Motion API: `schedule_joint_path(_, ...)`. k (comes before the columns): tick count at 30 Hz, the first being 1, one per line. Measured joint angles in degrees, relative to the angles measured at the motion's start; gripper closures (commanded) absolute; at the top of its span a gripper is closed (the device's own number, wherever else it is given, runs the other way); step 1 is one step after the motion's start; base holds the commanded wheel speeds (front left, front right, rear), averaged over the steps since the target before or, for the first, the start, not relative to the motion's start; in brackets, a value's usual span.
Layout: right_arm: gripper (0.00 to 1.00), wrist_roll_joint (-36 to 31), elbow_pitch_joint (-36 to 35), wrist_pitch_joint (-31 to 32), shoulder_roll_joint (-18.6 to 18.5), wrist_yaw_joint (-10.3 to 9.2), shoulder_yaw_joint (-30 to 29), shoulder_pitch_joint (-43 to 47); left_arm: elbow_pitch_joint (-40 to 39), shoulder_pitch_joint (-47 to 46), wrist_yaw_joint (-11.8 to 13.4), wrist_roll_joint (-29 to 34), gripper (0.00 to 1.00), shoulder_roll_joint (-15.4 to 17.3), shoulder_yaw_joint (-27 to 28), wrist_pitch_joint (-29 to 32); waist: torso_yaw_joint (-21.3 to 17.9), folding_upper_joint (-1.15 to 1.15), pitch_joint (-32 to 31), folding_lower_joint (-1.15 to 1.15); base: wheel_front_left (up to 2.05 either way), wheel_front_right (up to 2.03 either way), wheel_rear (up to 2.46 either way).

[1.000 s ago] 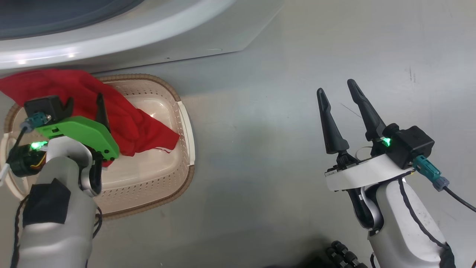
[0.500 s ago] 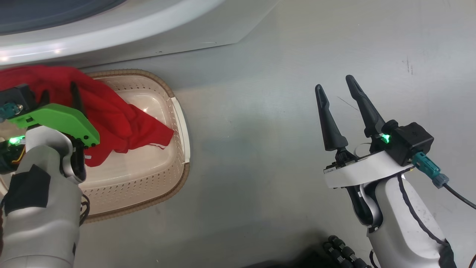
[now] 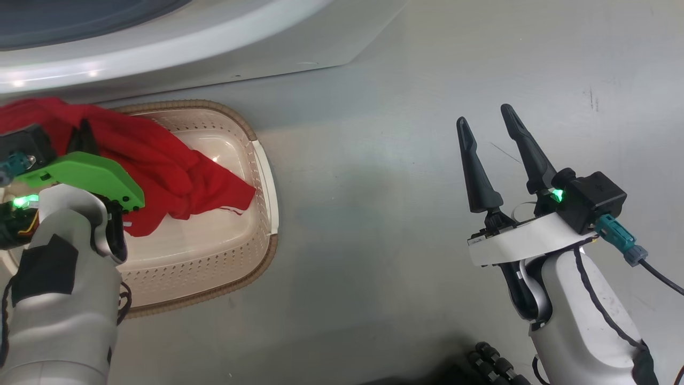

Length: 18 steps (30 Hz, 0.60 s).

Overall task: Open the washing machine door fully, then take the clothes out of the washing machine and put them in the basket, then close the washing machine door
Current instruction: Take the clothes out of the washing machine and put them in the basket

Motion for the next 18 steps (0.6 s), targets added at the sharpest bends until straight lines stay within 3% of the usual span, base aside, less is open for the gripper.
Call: schedule_joint_path(18, 0.0, -0.59, 1.68, 0.0, -0.02, 0.36, -0.83, 0.04, 0.03, 4.38, -1.51, 1.82, 1.0, -1.67, -1.13, -3.74, 2.53, 0.0, -4.59, 0.0, 0.0, 0.0, 0.0)
